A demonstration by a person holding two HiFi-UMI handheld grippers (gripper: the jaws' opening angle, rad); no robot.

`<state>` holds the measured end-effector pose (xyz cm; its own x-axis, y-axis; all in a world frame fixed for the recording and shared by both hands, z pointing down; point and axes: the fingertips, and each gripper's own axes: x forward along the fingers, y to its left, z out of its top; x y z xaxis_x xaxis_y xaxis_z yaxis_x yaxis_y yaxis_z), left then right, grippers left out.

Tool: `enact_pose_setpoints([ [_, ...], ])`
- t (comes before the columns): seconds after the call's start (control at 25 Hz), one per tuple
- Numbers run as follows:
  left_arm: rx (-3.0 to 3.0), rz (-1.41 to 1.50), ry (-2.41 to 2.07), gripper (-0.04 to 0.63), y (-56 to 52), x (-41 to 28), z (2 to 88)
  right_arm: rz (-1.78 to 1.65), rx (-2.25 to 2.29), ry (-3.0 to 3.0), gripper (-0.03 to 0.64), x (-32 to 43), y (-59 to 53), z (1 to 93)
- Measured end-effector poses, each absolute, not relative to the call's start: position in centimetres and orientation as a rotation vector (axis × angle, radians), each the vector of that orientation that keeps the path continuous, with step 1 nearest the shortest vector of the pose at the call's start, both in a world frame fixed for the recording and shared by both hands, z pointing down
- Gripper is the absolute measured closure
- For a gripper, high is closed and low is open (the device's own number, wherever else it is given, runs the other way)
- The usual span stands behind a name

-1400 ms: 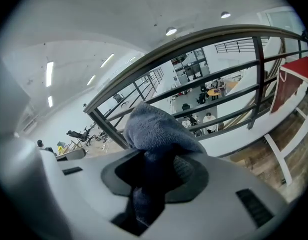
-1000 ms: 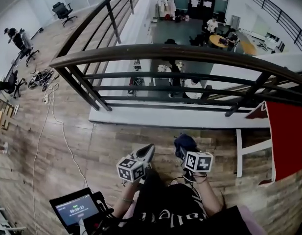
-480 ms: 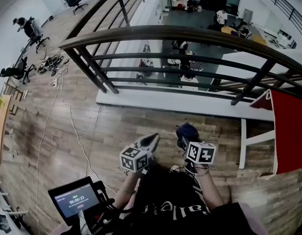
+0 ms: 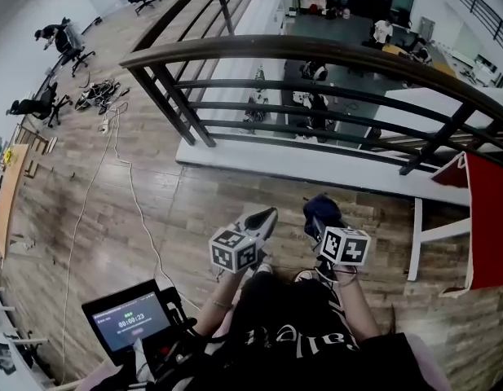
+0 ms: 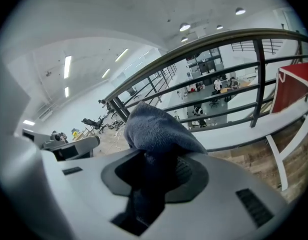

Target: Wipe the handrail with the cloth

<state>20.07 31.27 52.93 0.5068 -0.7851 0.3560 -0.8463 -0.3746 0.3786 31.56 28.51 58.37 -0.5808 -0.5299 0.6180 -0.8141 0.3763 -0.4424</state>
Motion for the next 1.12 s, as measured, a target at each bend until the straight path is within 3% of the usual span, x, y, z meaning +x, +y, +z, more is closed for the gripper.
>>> enact_pose_setpoints([
  [0.64,2.199,0.083,-1.357,0.594,35.1,12.4,49.9,0.935,1.073,-2.285,0.508,23.4,32.5,54.8],
  [0.88,2.215,0.097,-1.333,0.594,35.0,13.9,52.5,0.935,1.095,-2.286,0.508,24.7,32.8,57.0],
  [1.12,2.235,0.091,-1.300,0.594,37.2,12.5,49.2,0.926,1.137,-2.274,0.508,23.5,35.3,53.4],
])
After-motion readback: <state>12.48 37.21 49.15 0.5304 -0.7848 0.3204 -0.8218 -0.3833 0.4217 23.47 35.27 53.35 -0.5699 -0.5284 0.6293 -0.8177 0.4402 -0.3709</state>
